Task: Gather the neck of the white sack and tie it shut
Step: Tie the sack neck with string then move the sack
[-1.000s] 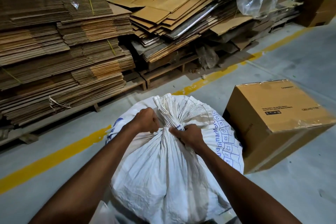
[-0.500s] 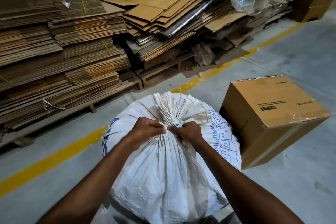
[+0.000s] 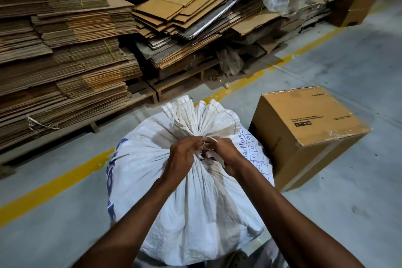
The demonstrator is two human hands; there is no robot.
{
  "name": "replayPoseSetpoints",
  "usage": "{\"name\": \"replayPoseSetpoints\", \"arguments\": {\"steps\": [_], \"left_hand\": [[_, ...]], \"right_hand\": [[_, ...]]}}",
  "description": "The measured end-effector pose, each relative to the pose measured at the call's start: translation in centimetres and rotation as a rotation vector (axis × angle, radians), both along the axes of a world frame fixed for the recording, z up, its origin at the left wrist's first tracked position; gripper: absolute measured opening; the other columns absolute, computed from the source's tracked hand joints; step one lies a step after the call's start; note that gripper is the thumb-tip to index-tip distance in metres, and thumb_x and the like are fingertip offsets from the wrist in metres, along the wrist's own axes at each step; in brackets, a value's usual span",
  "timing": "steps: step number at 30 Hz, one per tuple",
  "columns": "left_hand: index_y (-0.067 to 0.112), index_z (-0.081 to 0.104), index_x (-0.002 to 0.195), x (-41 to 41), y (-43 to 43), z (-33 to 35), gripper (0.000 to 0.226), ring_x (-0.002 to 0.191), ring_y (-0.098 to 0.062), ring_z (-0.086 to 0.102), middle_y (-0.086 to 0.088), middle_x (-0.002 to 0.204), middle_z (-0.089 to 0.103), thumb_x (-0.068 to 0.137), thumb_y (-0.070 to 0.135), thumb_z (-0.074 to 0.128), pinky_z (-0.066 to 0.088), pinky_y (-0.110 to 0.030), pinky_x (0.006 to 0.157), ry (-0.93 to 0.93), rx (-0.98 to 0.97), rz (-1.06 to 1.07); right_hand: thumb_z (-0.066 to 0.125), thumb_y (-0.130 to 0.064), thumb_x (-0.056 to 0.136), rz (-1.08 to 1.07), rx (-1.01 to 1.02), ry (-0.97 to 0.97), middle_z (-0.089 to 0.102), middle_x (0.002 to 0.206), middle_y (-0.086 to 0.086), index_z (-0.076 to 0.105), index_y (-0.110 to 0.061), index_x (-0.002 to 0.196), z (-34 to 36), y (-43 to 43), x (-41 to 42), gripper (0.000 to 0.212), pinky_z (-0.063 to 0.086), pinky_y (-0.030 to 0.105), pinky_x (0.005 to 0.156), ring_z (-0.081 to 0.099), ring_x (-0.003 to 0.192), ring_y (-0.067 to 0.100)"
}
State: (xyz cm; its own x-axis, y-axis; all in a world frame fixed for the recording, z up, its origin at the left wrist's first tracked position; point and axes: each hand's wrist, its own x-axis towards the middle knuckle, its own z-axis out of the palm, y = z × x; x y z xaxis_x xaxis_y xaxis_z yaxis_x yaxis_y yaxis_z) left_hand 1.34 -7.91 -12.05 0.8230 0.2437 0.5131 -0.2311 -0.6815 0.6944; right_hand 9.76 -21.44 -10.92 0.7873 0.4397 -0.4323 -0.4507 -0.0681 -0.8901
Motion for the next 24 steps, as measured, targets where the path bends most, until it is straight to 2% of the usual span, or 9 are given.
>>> {"name": "replayPoseSetpoints", "arguments": {"steps": [2, 5, 8, 10, 14, 16, 19, 22, 24], "left_hand": [[0.014, 0.071, 0.111, 0.7, 0.0, 0.3, 0.026, 0.071, -0.014, 0.063, 0.000, 0.074, 0.066, 0.098, 0.001, 0.053, 0.052, -0.031, 0.070, 0.107, -0.150, 0.006], [0.021, 0.058, 0.112, 0.9, 0.7, 0.7, 0.016, 0.063, -0.019, 0.055, -0.007, 0.068, 0.058, 0.101, 0.011, 0.051, 0.046, -0.034, 0.064, 0.187, -0.256, -0.012], [0.024, 0.061, 0.106, 0.7, 1.5, 0.7, 0.015, 0.067, -0.018, 0.060, -0.007, 0.075, 0.064, 0.097, 0.012, 0.057, 0.047, -0.033, 0.066, 0.247, -0.090, -0.025], [0.022, 0.064, 0.109, 0.5, 1.8, 0.7, 0.017, 0.068, -0.013, 0.059, -0.002, 0.078, 0.064, 0.093, 0.016, 0.064, 0.046, -0.028, 0.069, 0.254, 0.022, -0.039], [0.017, 0.059, 0.126, 0.2, 1.9, 0.8, 0.025, 0.108, -0.012, 0.061, 0.001, 0.119, 0.065, 0.103, 0.013, 0.050, 0.045, -0.023, 0.093, 0.139, 0.135, -0.064], [0.023, 0.053, 0.132, -0.1, 1.6, 1.0, 0.028, 0.113, -0.012, 0.059, 0.001, 0.126, 0.063, 0.106, 0.017, 0.044, 0.046, -0.025, 0.096, 0.143, 0.114, -0.058], [0.022, 0.053, 0.132, -0.3, 1.1, 1.2, 0.028, 0.112, -0.012, 0.060, -0.001, 0.124, 0.065, 0.106, 0.018, 0.045, 0.047, -0.024, 0.095, 0.104, 0.100, -0.044], [0.011, 0.062, 0.121, -0.2, 0.8, 1.4, 0.021, 0.108, -0.015, 0.064, -0.004, 0.114, 0.068, 0.103, 0.008, 0.051, 0.049, -0.024, 0.093, 0.014, 0.133, -0.058], [0.009, 0.064, 0.110, -0.1, 0.8, 1.7, 0.014, 0.095, -0.015, 0.064, -0.004, 0.100, 0.068, 0.102, 0.007, 0.052, 0.050, -0.028, 0.084, 0.030, 0.089, -0.058]], "right_hand": [[0.054, 0.005, 0.076, 0.046, 0.013, 0.032, 0.064, 0.085, 0.018, 0.072, 0.010, 0.101, 0.0, -0.5, 0.2, 0.031, 0.044, 0.028, 0.052, 0.058, 0.068, 0.022], [0.046, 0.012, 0.072, 0.063, 0.007, 0.092, 0.066, 0.086, 0.011, 0.073, 0.002, 0.101, -0.1, -0.8, 0.3, 0.040, 0.045, 0.027, 0.055, 0.058, 0.070, 0.019], [0.050, 0.008, 0.065, 0.021, -0.009, 0.132, 0.066, 0.090, 0.014, 0.070, 0.007, 0.110, -0.2, -0.6, 0.4, 0.050, 0.048, 0.029, 0.059, 0.059, 0.076, 0.025], [0.051, 0.007, 0.064, 0.013, -0.024, 0.135, 0.064, 0.091, 0.018, 0.071, 0.005, 0.105, -0.2, -0.3, 0.5, 0.045, 0.048, 0.030, 0.058, 0.059, 0.077, 0.027], [0.053, 0.004, 0.063, -0.004, -0.060, 0.123, 0.065, 0.096, 0.017, 0.068, 0.007, 0.117, 0.0, 0.4, 0.7, 0.056, 0.048, 0.030, 0.059, 0.060, 0.082, 0.027], [0.053, 0.002, 0.060, 0.016, -0.069, 0.113, 0.062, 0.095, 0.016, 0.066, 0.008, 0.119, 0.2, 0.8, 0.7, 0.061, 0.048, 0.031, 0.061, 0.058, 0.081, 0.027], [0.052, 0.000, 0.061, 0.016, -0.067, 0.103, 0.058, 0.092, 0.016, 0.065, 0.010, 0.119, 0.2, 1.0, 0.8, 0.061, 0.045, 0.033, 0.061, 0.053, 0.085, 0.028], [0.052, 0.001, 0.064, 0.019, -0.050, 0.104, 0.059, 0.093, 0.016, 0.067, 0.009, 0.118, 0.2, 0.9, 1.0, 0.057, 0.047, 0.035, 0.063, 0.054, 0.086, 0.029], [0.052, 0.002, 0.064, 0.006, -0.035, 0.112, 0.062, 0.092, 0.016, 0.068, 0.008, 0.116, 0.2, 0.8, 1.0, 0.054, 0.048, 0.034, 0.063, 0.056, 0.085, 0.029]]}}
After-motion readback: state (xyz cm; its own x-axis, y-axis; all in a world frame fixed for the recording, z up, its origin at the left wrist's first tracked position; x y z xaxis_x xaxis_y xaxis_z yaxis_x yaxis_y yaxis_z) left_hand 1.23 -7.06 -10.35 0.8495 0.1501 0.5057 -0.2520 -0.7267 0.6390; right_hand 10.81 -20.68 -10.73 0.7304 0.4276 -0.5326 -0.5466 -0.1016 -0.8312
